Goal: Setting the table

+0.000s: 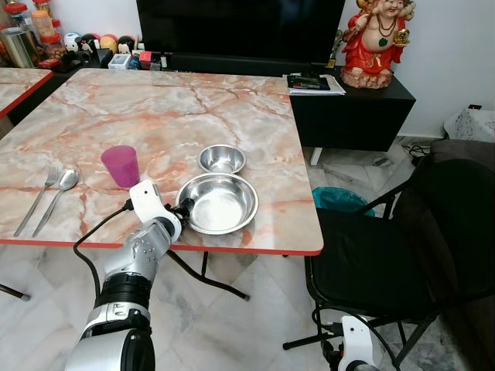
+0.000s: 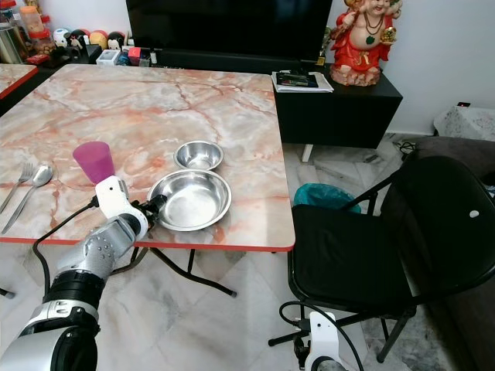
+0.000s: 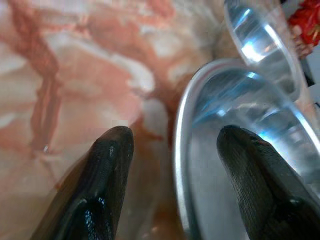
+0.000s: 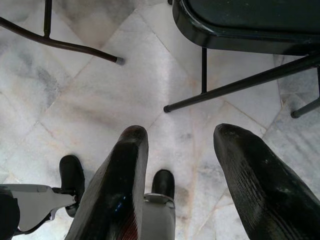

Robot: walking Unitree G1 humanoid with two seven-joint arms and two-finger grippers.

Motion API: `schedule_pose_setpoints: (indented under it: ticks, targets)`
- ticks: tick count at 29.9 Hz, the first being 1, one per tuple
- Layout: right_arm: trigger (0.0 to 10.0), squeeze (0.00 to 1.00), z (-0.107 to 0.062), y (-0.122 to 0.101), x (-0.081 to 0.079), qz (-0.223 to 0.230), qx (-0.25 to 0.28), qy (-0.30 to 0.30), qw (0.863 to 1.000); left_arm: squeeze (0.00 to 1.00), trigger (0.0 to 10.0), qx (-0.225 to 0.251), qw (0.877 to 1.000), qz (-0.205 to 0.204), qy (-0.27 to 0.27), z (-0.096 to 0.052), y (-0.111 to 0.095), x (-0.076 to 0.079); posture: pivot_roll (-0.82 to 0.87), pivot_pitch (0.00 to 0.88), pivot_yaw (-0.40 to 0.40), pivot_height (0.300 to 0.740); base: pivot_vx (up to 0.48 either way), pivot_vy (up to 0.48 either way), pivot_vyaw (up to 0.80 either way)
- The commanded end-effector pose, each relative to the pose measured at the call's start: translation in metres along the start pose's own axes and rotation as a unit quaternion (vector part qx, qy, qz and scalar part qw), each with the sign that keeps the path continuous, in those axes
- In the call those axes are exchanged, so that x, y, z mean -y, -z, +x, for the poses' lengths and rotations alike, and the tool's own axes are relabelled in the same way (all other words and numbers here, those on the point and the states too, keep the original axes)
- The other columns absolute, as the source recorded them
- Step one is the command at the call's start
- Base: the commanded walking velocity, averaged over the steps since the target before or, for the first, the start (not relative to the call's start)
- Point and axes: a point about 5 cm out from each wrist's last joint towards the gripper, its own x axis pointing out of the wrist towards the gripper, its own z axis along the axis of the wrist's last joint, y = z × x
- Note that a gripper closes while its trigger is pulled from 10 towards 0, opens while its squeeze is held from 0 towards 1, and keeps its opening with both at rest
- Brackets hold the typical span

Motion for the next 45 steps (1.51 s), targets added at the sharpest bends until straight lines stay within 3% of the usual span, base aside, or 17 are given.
schedule_pose_setpoints:
  ticks: [1, 5, 18, 19, 21, 22, 24, 26, 45]
  targets:
    - [10.0, 0.0, 0.001, -0.004, 0.002, -0.002, 0.002, 0.002, 1.0, 0.0, 10.0, 0.001, 1.0, 0.001, 0.015, 0.0, -0.009, 0.006, -0.04, 0.0, -0.055, 0.74, 0.0, 0.0, 0.0]
    - [10.0, 0.0, 0.001, -0.004, 0.0, -0.004, 0.002, -0.001, 1.0, 0.0, 10.0, -0.016, 0.999, 0.002, 0.043, -0.001, -0.007, 0.01, -0.04, 0.0, -0.055, 0.74, 0.0, 0.0, 0.0]
    - [10.0, 0.0, 0.001, -0.005, -0.001, -0.003, 0.003, -0.001, 1.0, 0.0, 10.0, -0.041, 0.999, -0.001, 0.029, 0.001, 0.005, 0.015, -0.04, 0.0, -0.05, 0.74, 0.0, 0.0, 0.0]
    - [10.0, 0.0, 0.001, -0.004, -0.001, -0.002, 0.002, -0.001, 1.0, 0.0, 9.4, -0.044, 0.999, -0.002, 0.029, 0.001, 0.007, 0.016, -0.04, 0.0, -0.051, 0.74, 0.0, 0.0, 0.0]
    - [10.0, 0.0, 0.001, -0.002, 0.0, -0.001, 0.001, 0.0, 1.0, 0.0, 6.2, -0.047, 0.998, -0.001, 0.029, 0.001, 0.01, 0.018, -0.04, 0.0, -0.053, 0.74, 0.0, 0.0, 0.0]
    - [10.0, 0.0, 0.001, -0.002, 0.0, -0.001, 0.0, 0.0, 1.0, 0.0, 0.7, -0.049, 0.998, -0.001, 0.029, 0.001, 0.011, 0.018, -0.04, 0.0, -0.053, 0.74, 0.0, 0.0, 0.0]
    - [10.0, 0.0, 0.0, -0.001, 0.0, -0.001, -0.001, 0.0, 1.0, 0.0, 0.7, -0.051, 0.998, -0.003, 0.028, 0.001, 0.013, 0.018, -0.04, 0.0, -0.053, 0.74, 0.0, 0.0, 0.0]
    - [10.0, 0.0, 0.0, -0.001, -0.001, 0.0, -0.002, 0.0, 1.0, 0.0, 0.0, -0.053, 0.998, -0.005, 0.028, 0.001, 0.014, 0.019, -0.04, 0.0, -0.054, 0.74, 0.0, 0.0, 0.0]
    - [10.0, 0.0, 0.001, -0.002, -0.002, 0.001, -0.002, -0.001, 1.0, 0.0, 0.0, -0.05, 0.999, -0.01, 0.018, 0.001, 0.012, 0.018, -0.04, 0.0, -0.057, 0.74, 0.0, 0.0, 0.0]
